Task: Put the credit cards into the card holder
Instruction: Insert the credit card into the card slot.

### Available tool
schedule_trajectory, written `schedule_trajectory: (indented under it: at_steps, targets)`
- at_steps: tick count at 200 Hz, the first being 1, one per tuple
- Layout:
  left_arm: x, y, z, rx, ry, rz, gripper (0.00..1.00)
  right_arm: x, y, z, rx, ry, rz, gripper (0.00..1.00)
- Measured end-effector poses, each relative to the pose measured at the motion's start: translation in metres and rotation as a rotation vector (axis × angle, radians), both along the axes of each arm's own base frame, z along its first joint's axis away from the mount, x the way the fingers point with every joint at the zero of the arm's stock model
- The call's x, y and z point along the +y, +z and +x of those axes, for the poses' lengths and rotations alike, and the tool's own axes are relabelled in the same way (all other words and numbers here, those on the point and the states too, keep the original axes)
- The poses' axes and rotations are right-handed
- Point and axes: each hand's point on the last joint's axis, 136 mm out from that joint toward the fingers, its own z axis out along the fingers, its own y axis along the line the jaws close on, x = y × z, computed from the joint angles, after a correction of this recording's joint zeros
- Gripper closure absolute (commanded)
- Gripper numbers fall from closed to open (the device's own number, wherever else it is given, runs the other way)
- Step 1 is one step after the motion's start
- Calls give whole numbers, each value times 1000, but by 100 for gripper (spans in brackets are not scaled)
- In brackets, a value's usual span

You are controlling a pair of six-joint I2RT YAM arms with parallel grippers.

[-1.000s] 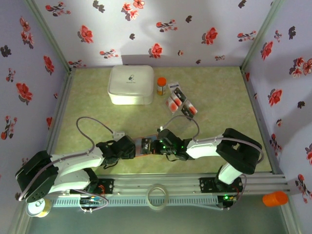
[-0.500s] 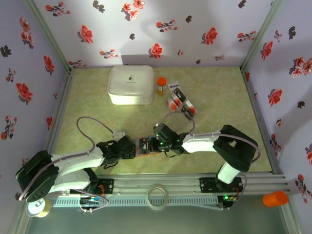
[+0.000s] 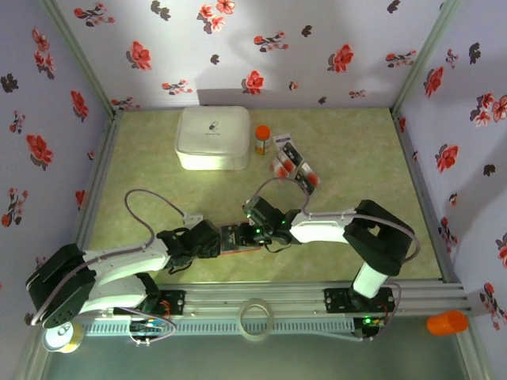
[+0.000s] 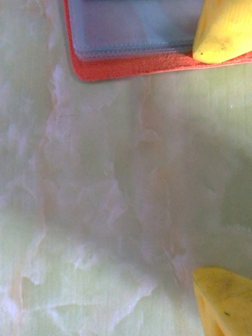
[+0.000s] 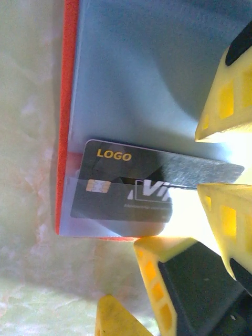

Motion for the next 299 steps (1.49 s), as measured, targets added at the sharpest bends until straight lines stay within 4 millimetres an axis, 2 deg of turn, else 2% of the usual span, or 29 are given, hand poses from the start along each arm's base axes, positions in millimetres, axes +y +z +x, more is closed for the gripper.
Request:
schedule_trajectory:
  at_steps: [40, 71, 143, 190, 238, 273, 299]
  targets:
    - [0, 0, 0, -1, 0, -1, 0, -4, 12, 5, -40, 15, -32, 90]
    - [0, 0, 0, -2, 0, -2, 0, 6, 19, 13, -60, 26, -28, 95]
    - [-1, 1, 1, -5, 1, -3, 0, 11, -12, 16, -19, 33, -92, 99]
    - [0, 2, 1, -9, 8, -9, 0, 24, -12, 20, -21, 40, -81, 100]
    - [4, 17, 6, -45, 91, -55, 0, 26, -11, 21, -25, 37, -71, 98]
    - [10, 14, 5, -34, 116, -39, 0, 27, -10, 21, -28, 37, -68, 90]
    - [12, 9, 3, -18, 120, -16, 0, 26, -3, 21, -40, 35, -55, 89]
